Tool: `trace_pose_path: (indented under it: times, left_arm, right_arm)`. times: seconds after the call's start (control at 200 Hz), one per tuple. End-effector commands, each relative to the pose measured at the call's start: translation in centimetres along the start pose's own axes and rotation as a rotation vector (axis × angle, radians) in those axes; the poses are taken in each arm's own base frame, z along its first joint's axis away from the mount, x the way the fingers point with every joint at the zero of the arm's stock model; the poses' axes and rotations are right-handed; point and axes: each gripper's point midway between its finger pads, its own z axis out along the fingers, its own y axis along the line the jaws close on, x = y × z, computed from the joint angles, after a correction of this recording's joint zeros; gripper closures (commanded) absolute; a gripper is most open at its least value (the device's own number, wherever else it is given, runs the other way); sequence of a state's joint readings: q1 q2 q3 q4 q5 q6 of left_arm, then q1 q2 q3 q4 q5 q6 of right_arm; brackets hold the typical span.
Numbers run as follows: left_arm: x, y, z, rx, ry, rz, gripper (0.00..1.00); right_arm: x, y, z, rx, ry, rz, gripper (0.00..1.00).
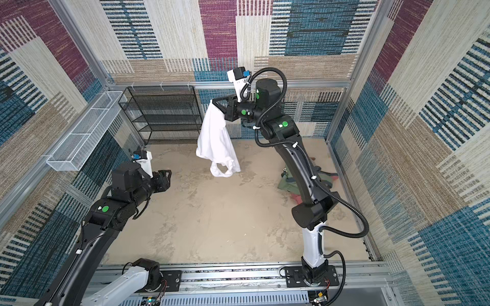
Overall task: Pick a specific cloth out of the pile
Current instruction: 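Carry the white cloth with the right gripper toward the left gripper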
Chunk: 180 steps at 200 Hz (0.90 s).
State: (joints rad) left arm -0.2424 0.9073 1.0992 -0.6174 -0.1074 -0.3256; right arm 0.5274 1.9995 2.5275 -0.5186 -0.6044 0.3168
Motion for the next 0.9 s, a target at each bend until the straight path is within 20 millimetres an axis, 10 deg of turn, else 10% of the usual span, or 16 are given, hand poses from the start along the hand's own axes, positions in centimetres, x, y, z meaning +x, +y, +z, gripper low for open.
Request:
trace_pose_path:
  times: [0.0,0.391,0.896]
  left_arm:
    - [0.3,0.7,-1.2,-0.029,0.008,-0.035,0.43]
    - [0.8,1.4,-4.4,-0.038,0.005,-0.009,0.43]
    - [2.2,2.2,-6.1,-0.048,0.017,0.009,0.43]
  right_arm:
    - [-0.3,2.2,1.3,-0.081,-0.026,-0.009,1.0]
    - [5.0,5.8,8.1,-0.21,0.018,0.033,1.0]
    - [16.6,4.7,16.9,-0.246,0.137,0.174,1.0]
